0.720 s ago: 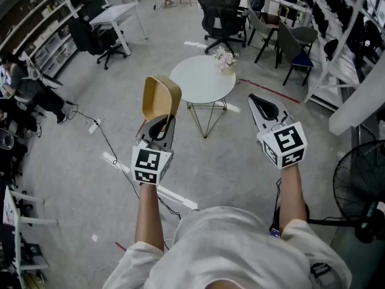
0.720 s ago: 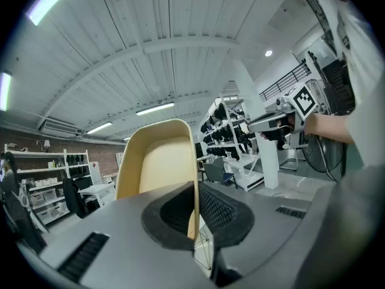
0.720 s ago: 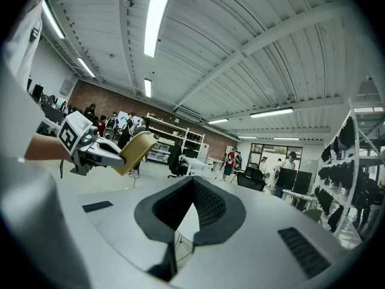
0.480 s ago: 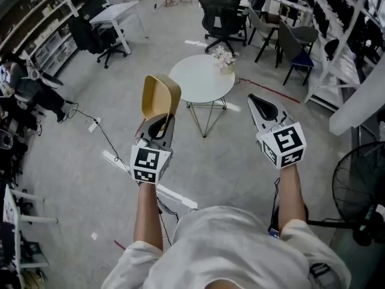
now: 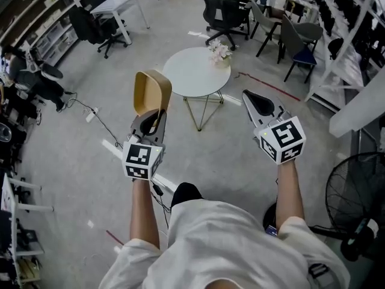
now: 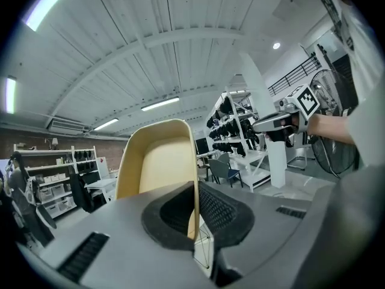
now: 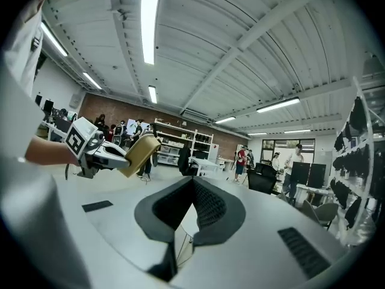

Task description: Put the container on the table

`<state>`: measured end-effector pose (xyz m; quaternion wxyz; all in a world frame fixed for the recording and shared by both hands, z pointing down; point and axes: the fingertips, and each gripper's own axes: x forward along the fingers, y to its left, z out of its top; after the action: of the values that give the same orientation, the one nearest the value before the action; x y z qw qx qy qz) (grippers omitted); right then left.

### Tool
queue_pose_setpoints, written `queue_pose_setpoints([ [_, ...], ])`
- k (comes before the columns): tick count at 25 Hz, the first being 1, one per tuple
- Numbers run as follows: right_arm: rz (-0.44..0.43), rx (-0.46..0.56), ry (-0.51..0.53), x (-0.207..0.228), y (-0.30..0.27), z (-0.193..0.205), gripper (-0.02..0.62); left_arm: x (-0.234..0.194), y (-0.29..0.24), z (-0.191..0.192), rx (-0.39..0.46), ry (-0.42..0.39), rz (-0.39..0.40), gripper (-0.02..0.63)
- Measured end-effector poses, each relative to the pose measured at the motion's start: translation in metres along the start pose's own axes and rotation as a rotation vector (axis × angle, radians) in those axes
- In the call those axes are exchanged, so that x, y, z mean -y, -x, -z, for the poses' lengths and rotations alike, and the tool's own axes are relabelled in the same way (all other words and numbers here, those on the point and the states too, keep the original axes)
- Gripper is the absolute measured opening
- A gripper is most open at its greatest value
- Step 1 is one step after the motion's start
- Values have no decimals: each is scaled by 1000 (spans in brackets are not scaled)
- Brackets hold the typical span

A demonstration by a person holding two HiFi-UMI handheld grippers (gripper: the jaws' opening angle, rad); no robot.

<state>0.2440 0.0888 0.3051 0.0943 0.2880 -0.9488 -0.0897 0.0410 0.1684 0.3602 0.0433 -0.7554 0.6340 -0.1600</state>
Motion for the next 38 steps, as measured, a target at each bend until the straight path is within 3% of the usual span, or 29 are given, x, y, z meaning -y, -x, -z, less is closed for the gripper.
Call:
queue_pose_setpoints([
  [8,-14,-5,-3,33,-68,17,12,-40,-68,13,3,2,5,21],
  [24,77,-86,-50,127,-340,7,12,-261,-292,31,5,-3,123,21],
  [28,124,-93,-106,149,-387,14,14,-290,-330,45,-22,-13,152,21],
  [33,116,-121,-137,157,-442,37,14,-319,-379,76,-73,-15,197,21],
  [38,79,-171,-157,162,-484,69,14,-325,-438,126,-186,-39,253,23],
])
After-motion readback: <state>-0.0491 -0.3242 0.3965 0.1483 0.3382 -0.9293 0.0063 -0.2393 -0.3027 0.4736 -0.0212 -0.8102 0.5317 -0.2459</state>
